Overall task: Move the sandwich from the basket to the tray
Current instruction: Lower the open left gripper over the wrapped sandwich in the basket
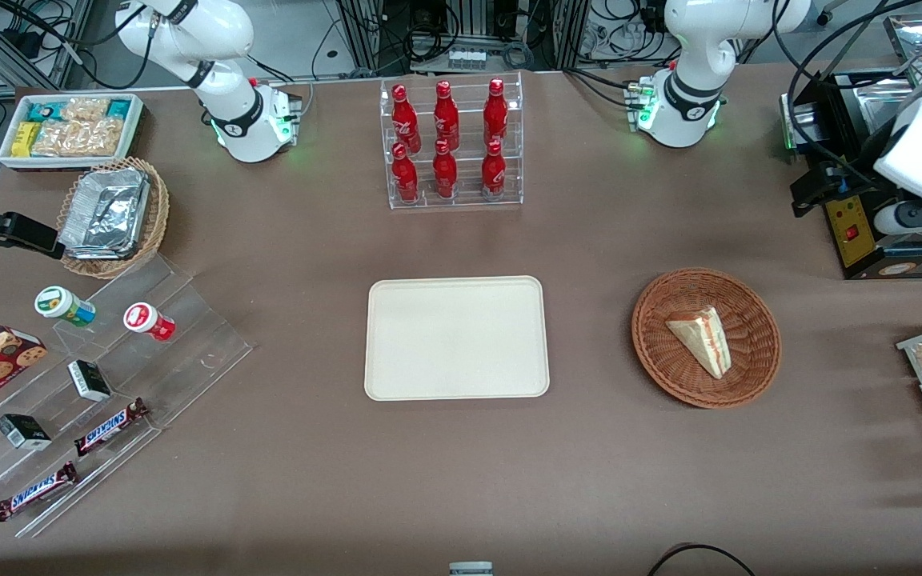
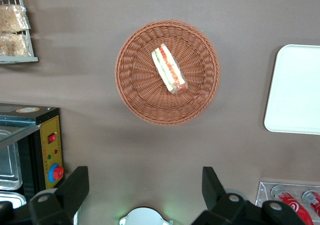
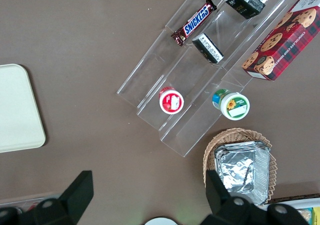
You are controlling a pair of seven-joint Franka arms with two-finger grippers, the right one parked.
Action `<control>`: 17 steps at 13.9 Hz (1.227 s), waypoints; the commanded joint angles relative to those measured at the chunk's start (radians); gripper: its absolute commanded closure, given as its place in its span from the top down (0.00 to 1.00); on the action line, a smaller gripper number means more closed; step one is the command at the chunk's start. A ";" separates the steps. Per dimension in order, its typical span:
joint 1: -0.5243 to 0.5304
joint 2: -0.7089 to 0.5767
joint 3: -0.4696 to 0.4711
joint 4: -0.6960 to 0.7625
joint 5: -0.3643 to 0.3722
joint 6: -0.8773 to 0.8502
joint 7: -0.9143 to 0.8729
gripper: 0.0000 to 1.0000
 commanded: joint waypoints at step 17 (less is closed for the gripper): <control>-0.075 0.148 0.036 -0.494 0.037 0.664 -0.444 1.00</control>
